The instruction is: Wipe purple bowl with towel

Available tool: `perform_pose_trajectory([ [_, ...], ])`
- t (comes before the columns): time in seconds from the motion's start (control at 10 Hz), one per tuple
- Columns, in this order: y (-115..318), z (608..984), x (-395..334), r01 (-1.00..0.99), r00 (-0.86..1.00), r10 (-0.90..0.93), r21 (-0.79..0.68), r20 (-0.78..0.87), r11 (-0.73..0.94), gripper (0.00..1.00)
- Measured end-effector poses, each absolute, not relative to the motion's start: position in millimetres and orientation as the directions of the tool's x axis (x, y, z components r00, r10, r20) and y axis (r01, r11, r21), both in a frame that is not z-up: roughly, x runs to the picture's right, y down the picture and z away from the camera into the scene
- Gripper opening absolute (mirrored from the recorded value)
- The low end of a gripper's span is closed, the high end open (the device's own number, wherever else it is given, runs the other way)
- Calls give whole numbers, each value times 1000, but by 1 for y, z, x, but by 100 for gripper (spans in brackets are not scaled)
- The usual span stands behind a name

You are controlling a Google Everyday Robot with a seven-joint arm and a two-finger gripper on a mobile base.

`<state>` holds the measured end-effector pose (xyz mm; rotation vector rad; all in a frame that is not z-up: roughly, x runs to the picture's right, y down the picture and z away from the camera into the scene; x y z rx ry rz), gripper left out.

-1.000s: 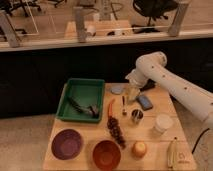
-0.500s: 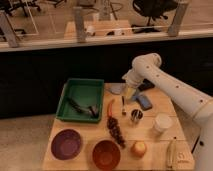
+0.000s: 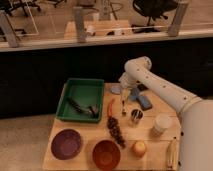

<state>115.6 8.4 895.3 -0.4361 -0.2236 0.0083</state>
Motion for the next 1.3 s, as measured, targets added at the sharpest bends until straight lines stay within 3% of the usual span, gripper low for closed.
perform_pose_trajectory([
  [0.3, 6, 900, 111, 40, 979, 51, -434, 196, 900, 80],
  [1.3, 4, 972, 85, 27, 984, 56, -449, 171, 893, 80],
])
